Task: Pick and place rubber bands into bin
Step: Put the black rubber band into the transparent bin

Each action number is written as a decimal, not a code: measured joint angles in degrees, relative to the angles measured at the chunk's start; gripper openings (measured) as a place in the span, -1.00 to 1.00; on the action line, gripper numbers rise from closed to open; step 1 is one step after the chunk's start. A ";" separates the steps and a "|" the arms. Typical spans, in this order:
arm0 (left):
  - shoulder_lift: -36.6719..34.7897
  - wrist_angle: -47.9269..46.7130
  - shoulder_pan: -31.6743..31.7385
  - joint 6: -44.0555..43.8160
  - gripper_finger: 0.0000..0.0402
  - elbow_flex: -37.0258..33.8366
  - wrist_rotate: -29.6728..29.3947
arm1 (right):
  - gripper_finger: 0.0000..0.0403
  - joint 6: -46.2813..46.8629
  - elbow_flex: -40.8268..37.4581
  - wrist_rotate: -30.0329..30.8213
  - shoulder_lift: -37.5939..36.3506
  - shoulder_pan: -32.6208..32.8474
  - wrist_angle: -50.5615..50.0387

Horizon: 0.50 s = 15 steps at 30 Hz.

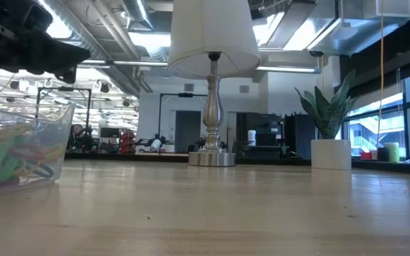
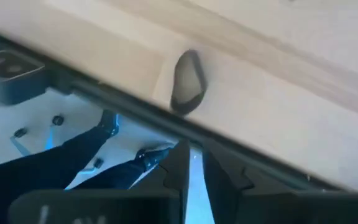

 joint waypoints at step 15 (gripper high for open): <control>0.12 -0.21 0.02 -3.57 -0.97 0.02 -1.98 | -0.42 -0.11 -16.92 1.33 0.00 -2.21 21.05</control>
